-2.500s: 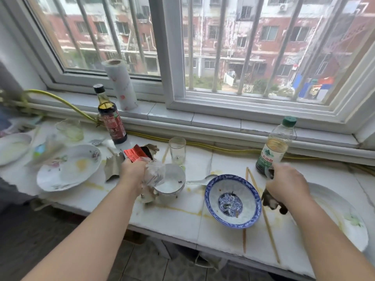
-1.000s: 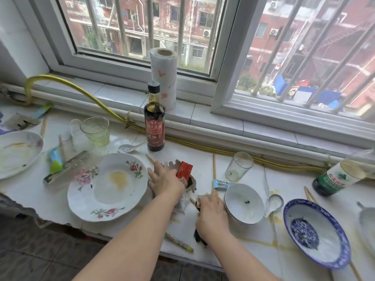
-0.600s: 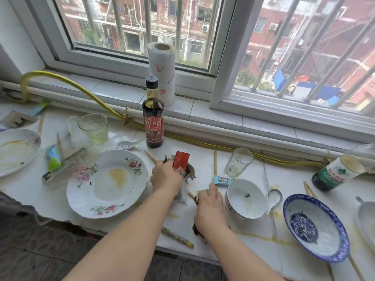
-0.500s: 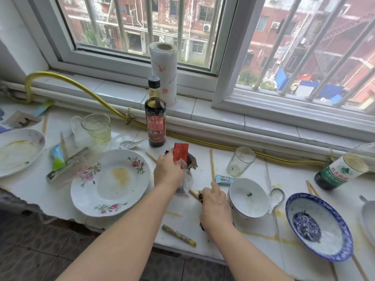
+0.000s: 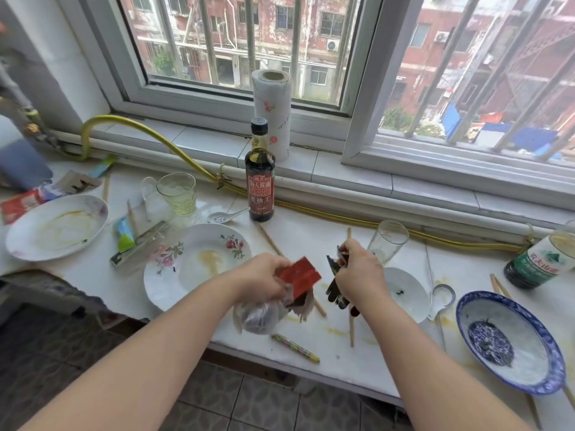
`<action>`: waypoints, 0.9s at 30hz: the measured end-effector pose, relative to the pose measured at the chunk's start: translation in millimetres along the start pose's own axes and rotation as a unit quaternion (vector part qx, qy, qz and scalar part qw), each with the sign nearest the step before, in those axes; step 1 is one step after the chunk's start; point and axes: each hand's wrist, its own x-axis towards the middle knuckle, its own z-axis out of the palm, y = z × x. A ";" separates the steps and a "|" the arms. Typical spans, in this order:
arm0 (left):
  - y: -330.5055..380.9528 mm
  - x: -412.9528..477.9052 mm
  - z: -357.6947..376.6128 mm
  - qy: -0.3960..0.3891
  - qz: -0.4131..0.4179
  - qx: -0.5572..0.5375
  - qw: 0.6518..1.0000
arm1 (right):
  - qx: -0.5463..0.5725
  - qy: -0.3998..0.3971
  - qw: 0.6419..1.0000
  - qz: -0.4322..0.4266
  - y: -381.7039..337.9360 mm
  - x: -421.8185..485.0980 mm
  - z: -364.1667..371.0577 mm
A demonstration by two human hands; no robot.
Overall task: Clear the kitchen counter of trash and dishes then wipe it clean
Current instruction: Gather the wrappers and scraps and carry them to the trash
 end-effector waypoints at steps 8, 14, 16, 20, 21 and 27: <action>-10.0 11.7 55.7 -0.095 0.035 0.306 0.947 | 0.002 -0.033 0.999 0.010 1.9 -2.9 12.8; -8.2 18.3 68.3 -0.035 0.067 0.389 0.918 | 0.005 -0.053 0.998 0.039 11.2 -1.0 16.5; -10.6 20.5 67.2 -0.014 0.065 0.395 0.916 | 0.027 -0.054 0.997 0.056 14.0 2.0 18.5; -14.1 26.4 49.6 0.088 0.029 0.353 0.931 | 0.047 -0.064 0.993 0.087 19.2 11.1 22.0; -15.8 28.3 45.2 0.102 0.017 0.335 0.936 | 0.035 -0.072 0.993 0.090 19.1 15.0 22.3; -20.8 36.1 51.8 0.076 -0.002 0.358 0.931 | 0.043 -0.061 0.988 0.134 6.8 56.3 8.7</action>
